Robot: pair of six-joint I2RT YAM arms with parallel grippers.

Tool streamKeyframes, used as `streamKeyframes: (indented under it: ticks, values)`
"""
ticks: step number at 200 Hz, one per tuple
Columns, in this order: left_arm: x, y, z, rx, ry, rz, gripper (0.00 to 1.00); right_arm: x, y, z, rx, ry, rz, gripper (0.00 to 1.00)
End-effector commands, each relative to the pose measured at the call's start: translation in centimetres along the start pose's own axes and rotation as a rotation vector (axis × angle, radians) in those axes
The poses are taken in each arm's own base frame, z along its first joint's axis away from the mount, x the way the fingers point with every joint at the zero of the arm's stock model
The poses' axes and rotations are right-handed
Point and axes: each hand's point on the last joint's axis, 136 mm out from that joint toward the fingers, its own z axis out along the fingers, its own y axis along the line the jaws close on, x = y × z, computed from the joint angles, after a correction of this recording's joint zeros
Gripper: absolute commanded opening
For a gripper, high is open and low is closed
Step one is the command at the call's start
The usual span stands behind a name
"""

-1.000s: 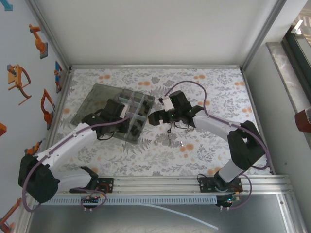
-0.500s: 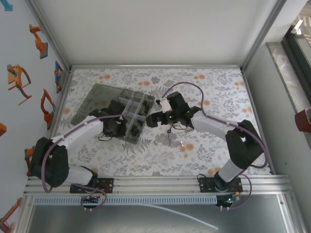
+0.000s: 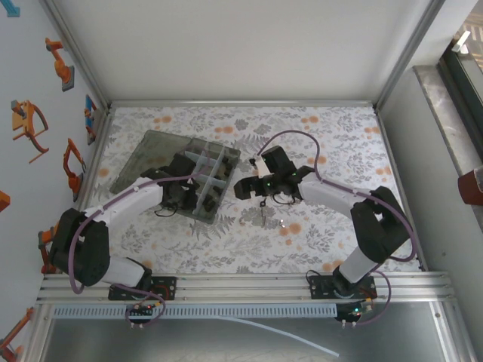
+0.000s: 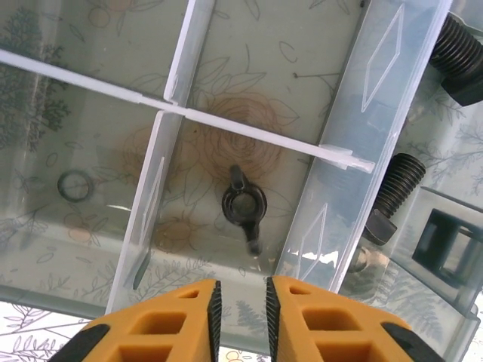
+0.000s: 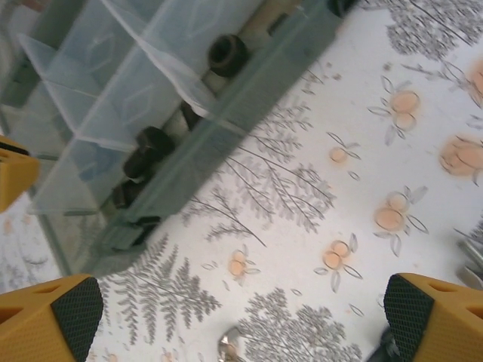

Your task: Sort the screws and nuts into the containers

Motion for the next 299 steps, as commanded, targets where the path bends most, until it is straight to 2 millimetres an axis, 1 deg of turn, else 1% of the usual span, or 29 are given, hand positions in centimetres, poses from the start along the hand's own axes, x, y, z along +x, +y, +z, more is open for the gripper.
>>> streamKeyframes:
  ticks: [1, 17, 22, 36, 46, 63, 70, 71, 83, 100, 105, 106, 119, 135, 147, 164, 186, 206, 240, 270, 299]
  values:
    - [-1.4, -0.2, -1.2, 0.011, -0.057, -0.011, 0.25, 1.7, -1.8, -0.8, 0.093, 0.031, 0.03, 0.95]
    - [-2.2, -1.3, -2.5, 0.054, -0.113, 0.026, 0.3, 2.5, -2.3, -0.7, 0.107, 0.045, 0.053, 0.9]
    - [-2.5, -2.0, -3.1, 0.076, -0.139, 0.053, 0.32, 2.7, -2.5, -0.7, 0.114, 0.048, 0.065, 0.89]
    - [-3.3, -4.2, -4.7, 0.127, -0.222, 0.134, 0.43, 3.5, -3.0, -0.8, 0.127, 0.051, 0.086, 0.89]
    - [-3.8, -5.8, -5.5, 0.158, -0.27, 0.186, 0.48, 3.9, -3.1, -1.0, 0.126, 0.04, 0.095, 0.89]
    - [-4.6, -8.6, -5.9, 0.216, -0.296, 0.246, 0.5, 4.4, -3.3, -1.9, 0.12, 0.007, 0.106, 0.9]
    - [-4.8, -9.8, -5.6, 0.237, -0.287, 0.266, 0.5, 4.6, -3.4, -2.2, 0.119, -0.003, 0.115, 0.9]
    - [-5.0, -10.0, -5.9, 0.243, -0.295, 0.267, 0.49, 4.6, -3.4, -2.3, 0.119, -0.005, 0.116, 0.9]
    - [-5.4, -11.9, -5.1, 0.264, -0.272, 0.303, 0.49, 5.2, -3.7, -2.9, 0.115, -0.017, 0.125, 0.91]
    - [-5.5, -14.8, -3.5, 0.285, -0.224, 0.36, 0.47, 6.0, -3.9, -3.9, 0.106, -0.032, 0.141, 0.92]
    - [-5.2, -15.4, -2.7, 0.283, -0.202, 0.376, 0.47, 6.2, -4.0, -4.2, 0.103, -0.039, 0.149, 0.92]
    - [-5.4, -15.7, -2.8, 0.287, -0.207, 0.378, 0.47, 6.3, -4.0, -4.3, 0.102, -0.04, 0.15, 0.93]
    - [-5.0, -17.5, -1.2, 0.294, -0.162, 0.41, 0.47, 7.0, -4.2, -5.2, 0.093, -0.058, 0.177, 0.93]
    - [-4.4, -19.6, 0.2, 0.318, -0.119, 0.442, 0.46, 7.9, -4.3, -6.3, 0.079, -0.08, 0.194, 0.96]
    - [-4.0, -21.1, 1.0, 0.334, -0.096, 0.464, 0.46, 8.6, -4.0, -7.1, 0.064, -0.097, 0.195, 0.99]
    - [-3.5, -22.7, 1.8, 0.349, -0.073, 0.487, 0.46, 9.3, -3.9, -8.0, 0.054, -0.118, 0.194, 0.99]
    - [-2.9, -23.8, 2.9, 0.337, -0.042, 0.505, 0.45, 10.1, -3.7, -8.6, 0.037, -0.127, 0.193, 1.0]
    - [-2.4, -24.2, 3.7, 0.324, -0.018, 0.514, 0.42, 10.4, -3.7, -8.9, 0.031, -0.136, 0.192, 1.0]
    - [-1.4, -24.7, 4.7, 0.307, 0.017, 0.542, 0.37, 10.2, -3.6, -9.3, 0.037, -0.149, 0.175, 1.0]
    - [-0.8, -24.7, 5.3, 0.279, 0.038, 0.556, 0.32, 10.1, -3.6, -9.2, 0.039, -0.147, 0.166, 1.0]
    - [-0.3, -24.8, 5.9, 0.264, 0.048, 0.565, 0.3, 9.8, -3.5, -9.3, 0.039, -0.149, 0.157, 1.0]
